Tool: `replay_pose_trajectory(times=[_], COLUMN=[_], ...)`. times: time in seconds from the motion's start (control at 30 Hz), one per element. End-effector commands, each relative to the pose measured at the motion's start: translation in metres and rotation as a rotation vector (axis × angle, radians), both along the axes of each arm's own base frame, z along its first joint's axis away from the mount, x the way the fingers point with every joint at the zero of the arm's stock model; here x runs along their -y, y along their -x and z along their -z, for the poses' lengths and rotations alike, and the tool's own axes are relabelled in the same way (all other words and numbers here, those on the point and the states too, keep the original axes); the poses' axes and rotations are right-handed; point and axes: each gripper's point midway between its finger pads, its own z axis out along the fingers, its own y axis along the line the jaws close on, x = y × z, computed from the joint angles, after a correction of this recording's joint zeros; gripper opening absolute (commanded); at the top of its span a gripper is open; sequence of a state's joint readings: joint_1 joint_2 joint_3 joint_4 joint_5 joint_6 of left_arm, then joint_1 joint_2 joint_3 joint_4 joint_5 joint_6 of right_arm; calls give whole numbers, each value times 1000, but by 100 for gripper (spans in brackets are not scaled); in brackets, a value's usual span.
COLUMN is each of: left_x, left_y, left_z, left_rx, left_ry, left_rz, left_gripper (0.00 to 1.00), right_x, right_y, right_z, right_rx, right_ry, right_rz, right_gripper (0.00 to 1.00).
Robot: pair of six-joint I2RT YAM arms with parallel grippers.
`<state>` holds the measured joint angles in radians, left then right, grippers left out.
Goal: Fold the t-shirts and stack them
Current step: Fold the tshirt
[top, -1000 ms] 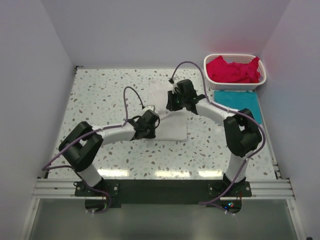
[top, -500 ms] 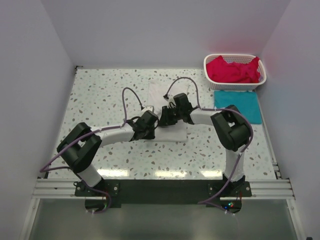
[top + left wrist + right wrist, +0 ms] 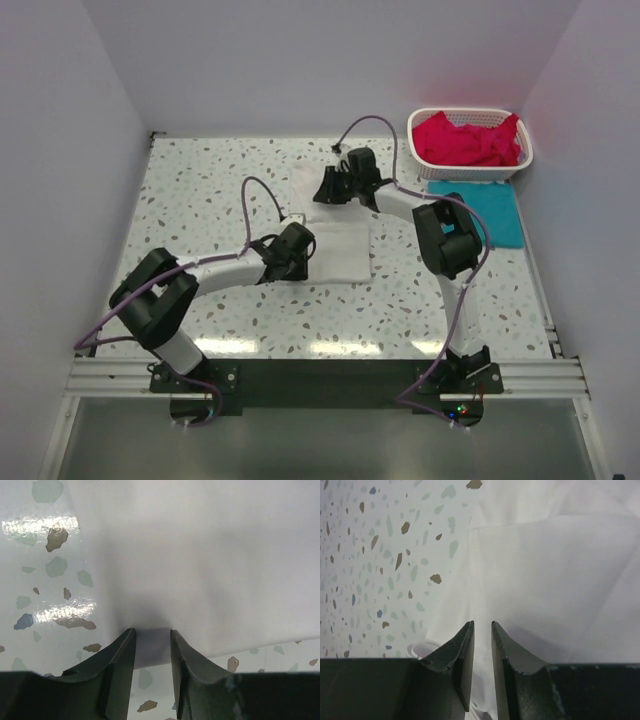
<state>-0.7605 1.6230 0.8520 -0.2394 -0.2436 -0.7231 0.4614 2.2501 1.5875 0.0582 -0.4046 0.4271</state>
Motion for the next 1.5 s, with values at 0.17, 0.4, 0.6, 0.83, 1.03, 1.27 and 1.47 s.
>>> replay_pose_trajectory(times=[0.17, 0.4, 0.6, 0.83, 1.03, 1.27, 1.47], left_x=[-12, -10, -1, -17, -35, -38, -34], left_y=[-12, -55, -107, -133, -120, -95, -36], left_z=[-53, -86, -74, -26, -11, -58, -72], left_rx=[106, 209, 221, 143, 94, 116, 96], left_ry=[43, 255, 323, 280, 250, 244, 78], left_rz=[-95, -141, -143, -223, -256, -209, -147], left_gripper=[53, 50, 41, 35, 39, 61, 80], right_x=[41, 71, 88, 116, 132, 137, 160], right_y=[24, 73, 66, 52, 56, 81, 140], right_z=[-67, -65, -37, 26, 28, -33, -34], right_rx=[35, -93, -144, -239, -243, -179, -185], right_ry=[-41, -216, -269, -236, -169, -50, 323], right_rz=[39, 24, 69, 143, 161, 166, 260], right_gripper=[29, 34, 36, 35, 36, 46, 58])
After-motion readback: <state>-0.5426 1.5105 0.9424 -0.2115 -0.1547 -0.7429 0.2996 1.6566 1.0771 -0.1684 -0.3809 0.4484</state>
